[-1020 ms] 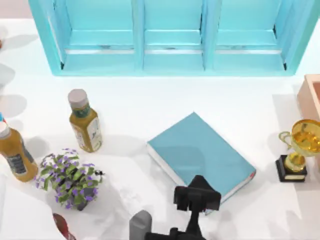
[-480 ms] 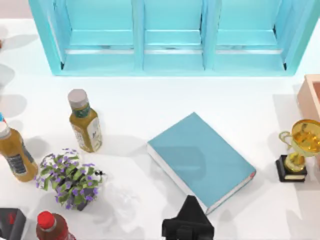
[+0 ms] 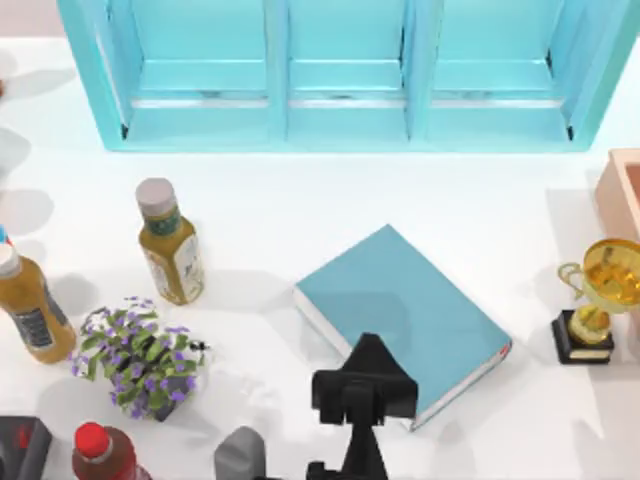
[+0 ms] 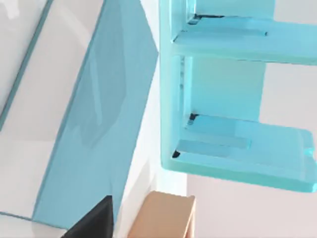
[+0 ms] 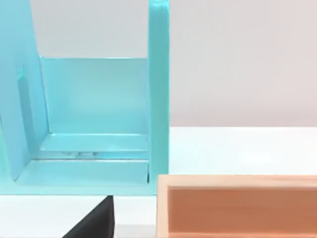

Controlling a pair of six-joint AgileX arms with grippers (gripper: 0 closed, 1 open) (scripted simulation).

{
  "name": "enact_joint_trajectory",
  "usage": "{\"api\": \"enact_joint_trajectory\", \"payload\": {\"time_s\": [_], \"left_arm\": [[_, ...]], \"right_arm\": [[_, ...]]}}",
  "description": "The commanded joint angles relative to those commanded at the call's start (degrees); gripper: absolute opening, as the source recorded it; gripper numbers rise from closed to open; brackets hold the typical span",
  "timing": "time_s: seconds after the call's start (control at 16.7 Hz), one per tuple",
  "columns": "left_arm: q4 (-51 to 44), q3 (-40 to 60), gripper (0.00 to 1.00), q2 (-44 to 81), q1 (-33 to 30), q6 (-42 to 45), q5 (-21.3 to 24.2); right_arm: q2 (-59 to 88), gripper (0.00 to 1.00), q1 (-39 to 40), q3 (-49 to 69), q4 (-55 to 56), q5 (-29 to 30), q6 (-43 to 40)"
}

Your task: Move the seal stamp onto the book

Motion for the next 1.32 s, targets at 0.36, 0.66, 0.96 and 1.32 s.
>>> {"api": "enact_joint_trajectory", "payload": {"time_s": [0.36,0.66,0.96,1.32], "left_arm": [[1.04,-1.90,1.00,-25.38,19.34,30.45,13.17],[1.34,-8.58,1.00,-49.15,39.97,65.85,28.25],[1.66,-19.84,1.00,-69.50,60.48,100.40,44.43],[2.36,-34.46,1.00,-86.14,79.56,131.72,61.03]], "right_arm": [[0.00,1.00,0.00,0.00,0.00,0.00,0.00],[0.00,1.00,0.00,0.00,0.00,0.00,0.00],[0.00,1.00,0.00,0.00,0.00,0.00,0.00],[0.00,1.00,0.00,0.00,0.00,0.00,0.00]]}}
